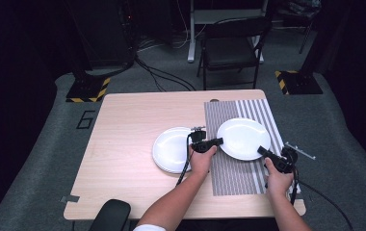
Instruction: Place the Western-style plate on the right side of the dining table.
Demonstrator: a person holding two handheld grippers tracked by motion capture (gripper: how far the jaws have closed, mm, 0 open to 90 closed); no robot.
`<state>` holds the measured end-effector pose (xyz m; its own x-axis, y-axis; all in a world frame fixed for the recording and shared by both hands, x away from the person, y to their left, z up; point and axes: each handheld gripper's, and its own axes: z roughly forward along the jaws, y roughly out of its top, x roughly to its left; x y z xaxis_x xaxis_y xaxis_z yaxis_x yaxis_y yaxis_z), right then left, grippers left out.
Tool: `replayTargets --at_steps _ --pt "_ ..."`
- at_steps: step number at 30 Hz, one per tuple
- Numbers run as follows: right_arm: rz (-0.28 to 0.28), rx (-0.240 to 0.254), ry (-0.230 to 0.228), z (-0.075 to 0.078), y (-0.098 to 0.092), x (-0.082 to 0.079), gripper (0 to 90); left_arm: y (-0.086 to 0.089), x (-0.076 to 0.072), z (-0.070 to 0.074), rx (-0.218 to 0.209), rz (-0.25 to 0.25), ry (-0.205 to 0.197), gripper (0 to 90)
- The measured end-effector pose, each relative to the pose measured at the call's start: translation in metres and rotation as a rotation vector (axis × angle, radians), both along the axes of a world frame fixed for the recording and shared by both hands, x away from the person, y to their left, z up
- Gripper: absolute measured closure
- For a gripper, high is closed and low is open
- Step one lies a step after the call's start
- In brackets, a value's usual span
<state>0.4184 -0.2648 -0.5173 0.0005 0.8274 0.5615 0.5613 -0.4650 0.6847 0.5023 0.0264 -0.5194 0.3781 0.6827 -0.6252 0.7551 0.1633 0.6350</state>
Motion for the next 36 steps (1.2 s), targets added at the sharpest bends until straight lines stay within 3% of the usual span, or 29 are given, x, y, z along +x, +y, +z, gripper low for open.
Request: replayTargets --at_steps 9,14,15,36 --pt "-0.008 0.030 0.031 -0.007 -0.002 0.006 67.0 -0.004 0.003 -0.005 0.019 0.013 0.006 71.8" --pt "-0.004 0.020 0.032 -0.009 -0.002 0.006 67.0 -0.004 0.003 -0.006 0.021 0.018 0.003 71.6" --pt "-0.009 0.040 0.037 -0.010 -0.002 0.007 67.0 -0.005 0.002 -0.006 0.022 0.022 0.009 71.6" --pt "-0.010 0.050 0.065 -0.012 -0.002 0.007 67.0 -0.007 0.004 -0.007 0.049 0.018 0.017 70.9"
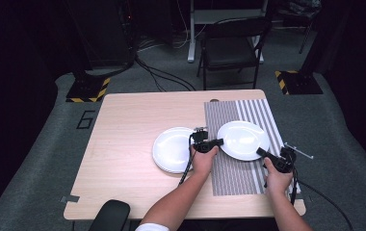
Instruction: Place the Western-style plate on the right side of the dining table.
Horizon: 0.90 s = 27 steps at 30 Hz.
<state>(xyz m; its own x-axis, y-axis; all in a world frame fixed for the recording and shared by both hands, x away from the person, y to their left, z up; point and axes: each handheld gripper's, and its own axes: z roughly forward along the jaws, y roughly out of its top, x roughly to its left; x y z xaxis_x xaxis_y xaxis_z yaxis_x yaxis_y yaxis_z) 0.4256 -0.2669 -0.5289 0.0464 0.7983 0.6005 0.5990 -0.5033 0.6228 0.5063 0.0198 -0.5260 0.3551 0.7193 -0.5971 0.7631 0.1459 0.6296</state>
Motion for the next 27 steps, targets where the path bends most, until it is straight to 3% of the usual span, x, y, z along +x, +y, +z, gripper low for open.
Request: replayTargets --at_steps 12,27 --pt "-0.015 0.007 0.012 0.0003 0.0014 -0.0007 66.6 -0.0025 0.0003 0.0002 0.008 0.005 0.015 69.9" --pt "-0.026 0.028 0.028 -0.0011 0.0005 -0.0034 67.8 -0.0026 -0.0001 0.0012 0.037 -0.032 0.026 68.2"
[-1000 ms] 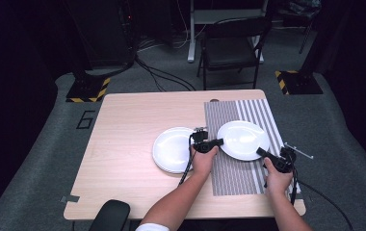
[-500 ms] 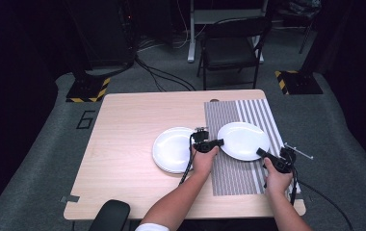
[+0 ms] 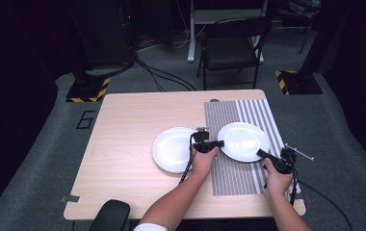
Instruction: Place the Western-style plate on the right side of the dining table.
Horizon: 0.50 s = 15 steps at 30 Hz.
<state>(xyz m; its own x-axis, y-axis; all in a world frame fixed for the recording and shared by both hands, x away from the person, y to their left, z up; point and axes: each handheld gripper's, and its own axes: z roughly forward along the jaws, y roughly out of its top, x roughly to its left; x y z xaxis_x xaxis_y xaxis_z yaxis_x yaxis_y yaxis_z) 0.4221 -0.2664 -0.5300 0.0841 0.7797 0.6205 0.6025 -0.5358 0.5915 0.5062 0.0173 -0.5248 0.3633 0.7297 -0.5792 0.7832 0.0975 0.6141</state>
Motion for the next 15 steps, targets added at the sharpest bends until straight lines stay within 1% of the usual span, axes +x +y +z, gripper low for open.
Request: replayTargets --at_steps 2,7,11,12,13,14,15 --pt "0.001 0.003 0.007 -0.0013 -0.0003 -0.0006 67.8 0.0003 0.0001 -0.0001 0.005 -0.005 0.000 68.2" --pt "-0.001 -0.007 0.010 -0.0014 -0.0002 -0.0012 67.7 0.0002 -0.0004 0.0000 0.009 -0.007 0.006 66.7" --pt "0.004 -0.024 0.013 -0.0014 0.0001 -0.0013 67.3 0.0000 -0.0009 0.0002 0.022 -0.019 0.009 66.4" --pt "0.014 -0.045 0.009 -0.0018 -0.0006 -0.0016 67.4 -0.0002 -0.0010 0.0003 0.027 -0.020 0.008 66.4" --pt "0.015 -0.047 0.009 -0.0017 -0.0007 -0.0016 67.4 -0.0002 -0.0011 0.0004 0.030 -0.022 0.009 66.4" --pt "0.013 -0.047 0.012 -0.0014 -0.0006 -0.0019 67.5 0.0005 -0.0008 0.0004 0.043 -0.029 0.003 66.4" --pt "0.009 -0.048 0.014 -0.0010 -0.0005 -0.0020 67.5 -0.0002 -0.0013 0.0003 0.039 -0.026 0.005 66.2"
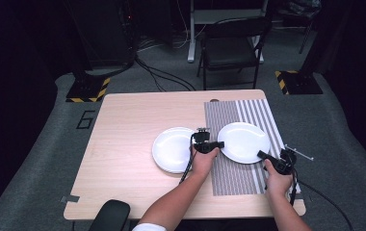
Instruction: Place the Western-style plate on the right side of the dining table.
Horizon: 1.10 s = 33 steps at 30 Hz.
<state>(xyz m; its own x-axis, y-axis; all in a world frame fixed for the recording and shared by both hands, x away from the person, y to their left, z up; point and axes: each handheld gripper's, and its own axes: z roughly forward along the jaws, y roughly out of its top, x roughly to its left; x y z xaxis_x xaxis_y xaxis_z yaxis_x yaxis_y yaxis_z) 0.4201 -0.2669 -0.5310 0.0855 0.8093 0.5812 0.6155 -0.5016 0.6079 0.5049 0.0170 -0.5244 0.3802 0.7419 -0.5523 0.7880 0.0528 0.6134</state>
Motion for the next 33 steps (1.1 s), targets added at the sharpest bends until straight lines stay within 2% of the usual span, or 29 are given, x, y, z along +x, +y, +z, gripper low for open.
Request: replayTargets --at_steps 7,13,18,20,26,28,33 --pt "0.000 -0.017 0.002 0.001 -0.002 -0.001 66.8 -0.002 -0.001 0.001 0.025 -0.018 -0.004 65.4" --pt "-0.008 -0.023 0.004 0.001 -0.006 -0.003 65.7 -0.002 -0.001 0.000 0.019 -0.044 0.007 64.9" --pt "-0.019 -0.020 0.008 0.002 -0.009 -0.004 65.6 -0.003 -0.002 0.000 0.016 -0.040 0.006 64.4" --pt "-0.019 -0.029 0.009 0.002 -0.009 -0.004 65.5 -0.002 -0.002 0.001 0.015 -0.042 0.006 64.3" --pt "-0.006 -0.099 -0.002 0.005 -0.008 -0.009 64.8 0.000 -0.002 0.003 0.014 -0.038 -0.003 63.5" --pt "-0.018 -0.088 -0.006 0.007 -0.011 -0.010 64.7 0.000 -0.002 0.004 -0.001 -0.029 -0.004 63.4" --pt "-0.030 -0.071 -0.001 0.004 -0.016 -0.013 63.3 0.001 -0.001 0.004 -0.001 -0.028 -0.004 62.3"
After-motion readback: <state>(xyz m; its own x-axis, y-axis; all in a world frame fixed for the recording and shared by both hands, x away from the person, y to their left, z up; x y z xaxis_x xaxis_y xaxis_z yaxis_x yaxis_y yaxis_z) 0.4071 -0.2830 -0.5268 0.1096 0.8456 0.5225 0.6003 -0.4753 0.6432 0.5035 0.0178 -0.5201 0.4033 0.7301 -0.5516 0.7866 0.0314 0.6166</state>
